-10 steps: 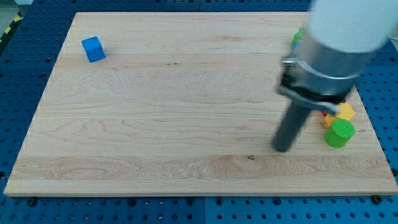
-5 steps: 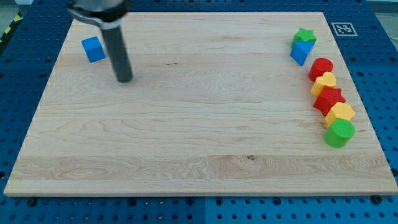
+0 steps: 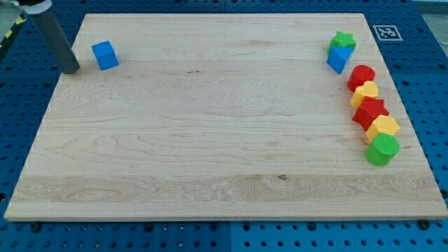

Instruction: Place the blue cube horizontally to the green star

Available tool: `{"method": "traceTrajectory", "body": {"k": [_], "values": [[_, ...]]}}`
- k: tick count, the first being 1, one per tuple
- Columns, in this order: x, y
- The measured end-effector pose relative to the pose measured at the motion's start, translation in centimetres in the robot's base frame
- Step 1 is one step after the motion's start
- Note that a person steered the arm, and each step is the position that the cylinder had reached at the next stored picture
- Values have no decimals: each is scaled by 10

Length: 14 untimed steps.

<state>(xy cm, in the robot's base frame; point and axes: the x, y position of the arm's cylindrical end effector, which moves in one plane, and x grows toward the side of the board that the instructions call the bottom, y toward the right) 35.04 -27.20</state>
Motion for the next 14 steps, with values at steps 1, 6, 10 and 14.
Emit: {"method": "traceTrajectory", "body": {"k": [1, 6, 10, 14], "values": [[0, 71], [18, 81], [-12, 19], [-24, 69]]}}
